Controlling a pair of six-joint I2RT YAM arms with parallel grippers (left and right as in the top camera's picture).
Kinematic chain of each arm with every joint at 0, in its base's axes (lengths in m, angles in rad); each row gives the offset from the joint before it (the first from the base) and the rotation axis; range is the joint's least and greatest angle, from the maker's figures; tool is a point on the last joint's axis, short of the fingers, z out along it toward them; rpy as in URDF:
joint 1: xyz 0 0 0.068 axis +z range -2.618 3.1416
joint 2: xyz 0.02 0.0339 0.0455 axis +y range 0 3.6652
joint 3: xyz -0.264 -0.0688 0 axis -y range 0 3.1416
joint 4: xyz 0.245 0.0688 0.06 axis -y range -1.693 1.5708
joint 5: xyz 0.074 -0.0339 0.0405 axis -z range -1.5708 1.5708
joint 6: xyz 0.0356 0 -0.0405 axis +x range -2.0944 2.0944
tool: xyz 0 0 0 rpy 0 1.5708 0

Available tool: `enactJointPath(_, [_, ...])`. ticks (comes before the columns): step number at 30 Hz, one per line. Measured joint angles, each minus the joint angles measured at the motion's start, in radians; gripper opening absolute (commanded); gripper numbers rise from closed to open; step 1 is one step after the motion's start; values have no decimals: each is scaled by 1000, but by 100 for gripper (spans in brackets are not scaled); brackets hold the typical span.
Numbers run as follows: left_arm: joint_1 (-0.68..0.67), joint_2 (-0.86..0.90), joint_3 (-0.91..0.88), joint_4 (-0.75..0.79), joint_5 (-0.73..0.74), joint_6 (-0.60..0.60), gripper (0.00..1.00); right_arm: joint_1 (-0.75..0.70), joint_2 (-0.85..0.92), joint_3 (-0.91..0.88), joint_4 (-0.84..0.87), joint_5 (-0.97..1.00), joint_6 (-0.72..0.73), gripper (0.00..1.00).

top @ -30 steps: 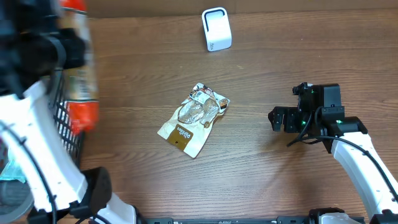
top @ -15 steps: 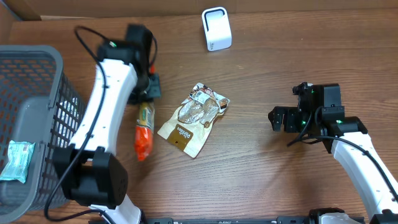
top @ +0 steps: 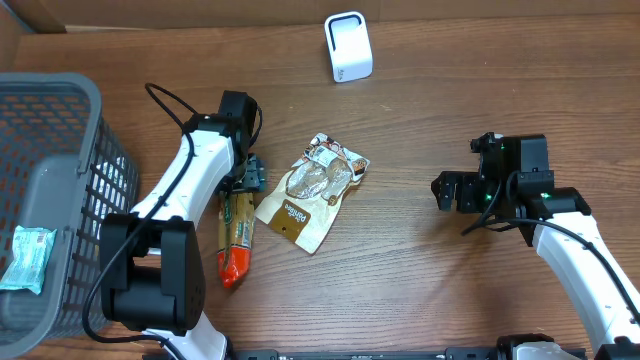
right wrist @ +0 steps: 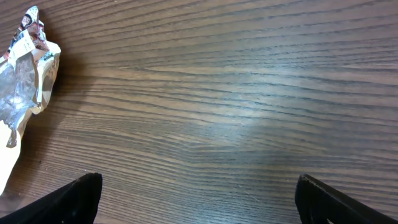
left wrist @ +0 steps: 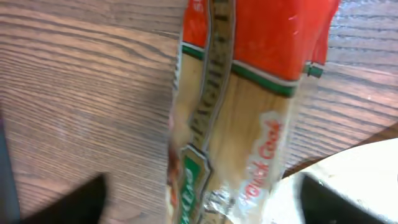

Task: Scan the item barcode
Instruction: 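Lift the spaghetti package out and place it left of the bread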

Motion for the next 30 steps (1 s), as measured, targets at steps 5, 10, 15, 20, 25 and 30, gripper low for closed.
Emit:
enactJointPath(5, [0,0,133,-111,-3,2,100,0,0,0,-1,0,0,100])
enactJointPath(10, [2,0,452,-277,-3,2,100,0,0,0,0,0,0,100])
enactJointPath(15, [32,-21,803,-452,-3,2,99,0,0,0,-1,0,1,100])
enactJointPath(20, [140,-69,1023,-644,-47,0,100,0,0,0,0,0,0,100])
enactJointPath(25, [336,-138,1051,-691,-108,-18,99,0,0,0,-1,0,0,100])
enactJointPath(30, [539,-154,1025,-677,-138,-47,99,0,0,0,0,0,0,100])
